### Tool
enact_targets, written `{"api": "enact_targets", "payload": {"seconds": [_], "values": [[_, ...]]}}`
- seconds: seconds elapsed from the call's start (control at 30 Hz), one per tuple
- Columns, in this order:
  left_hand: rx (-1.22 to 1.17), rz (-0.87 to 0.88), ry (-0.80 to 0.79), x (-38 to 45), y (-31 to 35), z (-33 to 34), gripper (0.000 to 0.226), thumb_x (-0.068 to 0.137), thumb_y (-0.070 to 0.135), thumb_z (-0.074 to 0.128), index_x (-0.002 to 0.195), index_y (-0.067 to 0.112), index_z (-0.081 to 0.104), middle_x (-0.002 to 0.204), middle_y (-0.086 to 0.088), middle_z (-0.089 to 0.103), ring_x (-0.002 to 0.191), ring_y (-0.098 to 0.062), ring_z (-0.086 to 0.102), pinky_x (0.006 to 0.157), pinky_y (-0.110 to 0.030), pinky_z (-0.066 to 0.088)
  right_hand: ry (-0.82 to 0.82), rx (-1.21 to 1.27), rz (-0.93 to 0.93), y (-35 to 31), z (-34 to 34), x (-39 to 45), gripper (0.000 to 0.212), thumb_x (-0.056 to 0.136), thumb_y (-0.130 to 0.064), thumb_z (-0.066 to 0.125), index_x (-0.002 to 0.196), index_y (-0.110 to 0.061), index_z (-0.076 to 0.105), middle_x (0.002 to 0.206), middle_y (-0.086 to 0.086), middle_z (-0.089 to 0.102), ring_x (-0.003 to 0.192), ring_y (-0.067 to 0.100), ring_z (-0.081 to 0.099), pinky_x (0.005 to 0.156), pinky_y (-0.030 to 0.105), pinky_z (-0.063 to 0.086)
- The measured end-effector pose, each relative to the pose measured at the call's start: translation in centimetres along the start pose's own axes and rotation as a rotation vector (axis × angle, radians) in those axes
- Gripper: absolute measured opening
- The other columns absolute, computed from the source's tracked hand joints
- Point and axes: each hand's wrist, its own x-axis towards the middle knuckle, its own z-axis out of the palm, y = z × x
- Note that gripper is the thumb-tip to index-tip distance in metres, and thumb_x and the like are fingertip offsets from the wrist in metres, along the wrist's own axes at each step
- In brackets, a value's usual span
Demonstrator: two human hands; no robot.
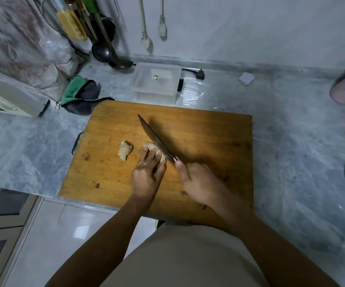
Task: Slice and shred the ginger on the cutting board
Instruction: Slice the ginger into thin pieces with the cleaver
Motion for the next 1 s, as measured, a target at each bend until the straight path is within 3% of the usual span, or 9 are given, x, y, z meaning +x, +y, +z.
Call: {"api": "enact_targets", "payload": {"seconds": [0.17, 0.33, 0.47, 0.63, 0.87, 1.0], "values": [[-0.050, -0.014, 0.005, 0.0, -0.1, 0.1, 0.033, 0.089, 0.027, 0.068, 0.113, 0.005, 0.074, 0.126, -0.014, 0.066, 0.135, -0.022, 0.046, 0.106, -0.025, 0.038, -0.036, -0.030, 0.024, -0.2, -0.1, -0.5, 0.055, 0.105, -0.058, 0.018, 0.093, -0.022, 0.057, 0.111, 0.007, 0.059, 0.102, 0.016, 0.054, 0.079, 0.035, 0.038], [-0.064, -0.003, -0.001, 0.2, -0.2, 0.0, 0.035, 0.091, 0.030, 0.064, 0.112, 0.004, 0.074, 0.126, -0.014, 0.066, 0.134, -0.024, 0.047, 0.107, -0.023, 0.036, -0.013, -0.038, 0.029, -0.2, 0.6, -0.2, 0.058, 0.106, -0.055, 0.020, 0.100, -0.016, 0.061, 0.108, 0.010, 0.063, 0.110, 0.021, 0.055, 0.087, 0.036, 0.041], [-0.097, -0.006, -0.011, 0.2, -0.2, -0.1, 0.043, 0.093, 0.038, 0.055, 0.112, 0.005, 0.074, 0.125, -0.014, 0.066, 0.134, -0.025, 0.047, 0.107, -0.019, 0.034, -0.024, -0.034, 0.042, -1.0, 1.2, 0.2, 0.050, 0.106, -0.056, 0.019, 0.095, -0.021, 0.054, 0.112, 0.009, 0.058, 0.105, 0.021, 0.056, 0.084, 0.036, 0.042], [-0.141, -0.016, -0.027, 0.2, -0.3, -0.3, 0.041, 0.092, 0.038, 0.058, 0.113, 0.006, 0.074, 0.126, -0.015, 0.066, 0.134, -0.026, 0.048, 0.108, -0.018, 0.034, -0.006, -0.009, 0.060, -1.1, 1.6, 1.4, 0.052, 0.106, -0.055, 0.019, 0.084, -0.021, 0.051, 0.111, 0.016, 0.060, 0.110, 0.027, 0.055, 0.089, 0.040, 0.044], [-0.215, -0.049, -0.033, 0.4, -0.5, -0.2, 0.031, 0.084, 0.013, 0.078, 0.113, 0.003, 0.073, 0.127, -0.017, 0.064, 0.135, -0.024, 0.044, 0.111, -0.008, 0.026, 0.028, -0.022, 0.071, 0.4, 2.9, 0.7, 0.053, 0.104, -0.060, 0.017, 0.075, -0.027, 0.046, 0.099, 0.011, 0.060, 0.094, 0.023, 0.058, 0.080, 0.037, 0.044], [-0.239, -0.076, -0.036, 0.5, -0.1, -0.5, 0.031, 0.084, 0.014, 0.078, 0.113, 0.003, 0.073, 0.128, -0.017, 0.064, 0.135, -0.024, 0.045, 0.110, -0.006, 0.025, 0.044, -0.011, 0.075, 0.3, 3.2, 0.5, 0.054, 0.104, -0.059, 0.018, 0.082, -0.022, 0.049, 0.105, 0.013, 0.059, 0.101, 0.027, 0.057, 0.084, 0.038, 0.045]]}}
